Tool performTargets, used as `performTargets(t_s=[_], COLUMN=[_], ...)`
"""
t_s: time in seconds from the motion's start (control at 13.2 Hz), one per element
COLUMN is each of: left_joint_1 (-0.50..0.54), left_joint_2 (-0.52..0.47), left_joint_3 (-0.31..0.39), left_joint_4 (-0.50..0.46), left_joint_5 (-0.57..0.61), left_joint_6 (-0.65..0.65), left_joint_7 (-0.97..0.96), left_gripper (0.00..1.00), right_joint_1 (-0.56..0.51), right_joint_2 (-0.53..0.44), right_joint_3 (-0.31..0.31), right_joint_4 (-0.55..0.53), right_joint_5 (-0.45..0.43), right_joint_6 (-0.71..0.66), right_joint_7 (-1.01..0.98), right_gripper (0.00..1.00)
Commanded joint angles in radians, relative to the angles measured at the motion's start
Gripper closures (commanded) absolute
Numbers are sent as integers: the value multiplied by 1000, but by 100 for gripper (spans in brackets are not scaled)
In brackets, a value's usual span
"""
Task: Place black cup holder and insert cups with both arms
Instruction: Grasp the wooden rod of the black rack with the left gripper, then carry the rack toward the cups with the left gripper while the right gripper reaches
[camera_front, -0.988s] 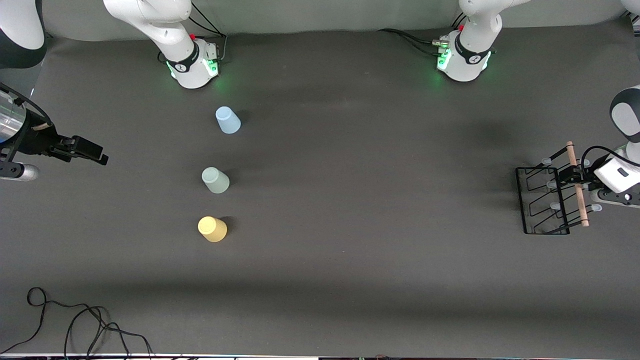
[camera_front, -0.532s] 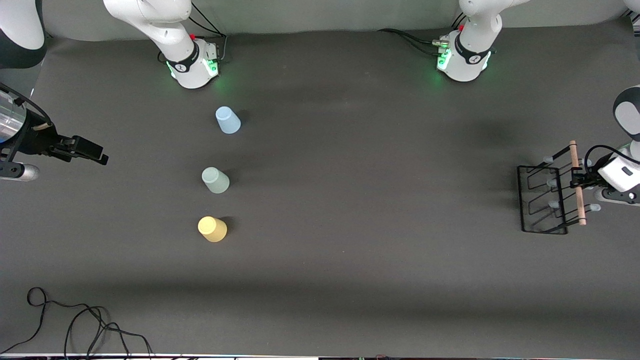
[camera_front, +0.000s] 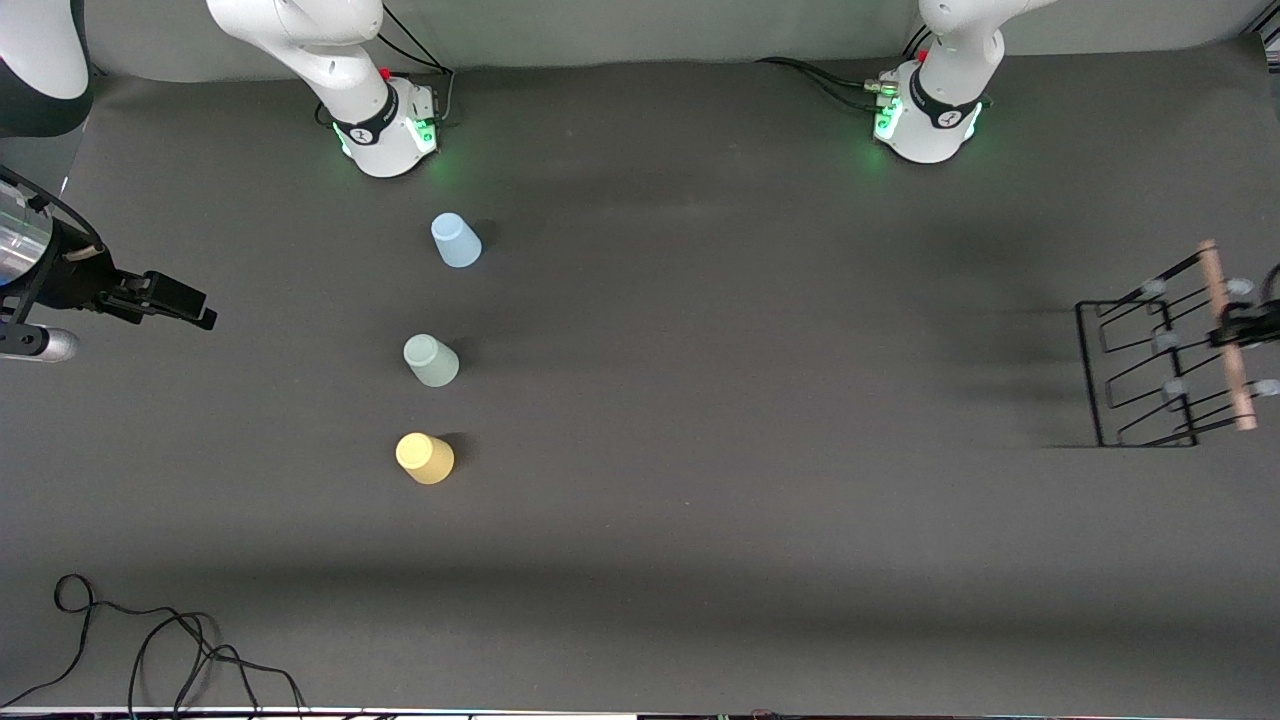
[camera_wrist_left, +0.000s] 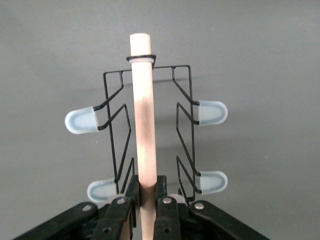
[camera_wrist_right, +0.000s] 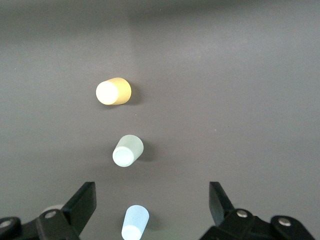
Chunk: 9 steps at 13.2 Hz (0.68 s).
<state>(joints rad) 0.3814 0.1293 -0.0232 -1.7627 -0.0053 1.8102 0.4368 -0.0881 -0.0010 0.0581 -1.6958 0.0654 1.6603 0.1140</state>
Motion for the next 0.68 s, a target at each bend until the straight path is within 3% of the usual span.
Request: performTargets(t_s=[0.0,0.3,0.46,0.61], left_joint_1=[-15,-191,-312,-471], left_joint_2=[0,-4,4,42], left_joint_3=[-17,-47,-58,-61], left_joint_4=[126,143,150,198], left_joint_5=[-2,-18,-96,-99], left_joint_6=[-149,-161,-137,-121], left_joint_7=[-71,-275,-343,-548], left_gripper=[100,100,100,100], right_joint_1=[-7,-7,-7,-7], right_joint_2=[6,6,6,4], right_joint_3=[3,3,3,3], right_joint_4=[24,22,22,22], right_joint_5=[-12,-12,-12,-12], right_joint_6=[-24,-24,-22,-24], right_joint_7=[-4,-4,-4,-4], right_gripper=[0,0,0,0])
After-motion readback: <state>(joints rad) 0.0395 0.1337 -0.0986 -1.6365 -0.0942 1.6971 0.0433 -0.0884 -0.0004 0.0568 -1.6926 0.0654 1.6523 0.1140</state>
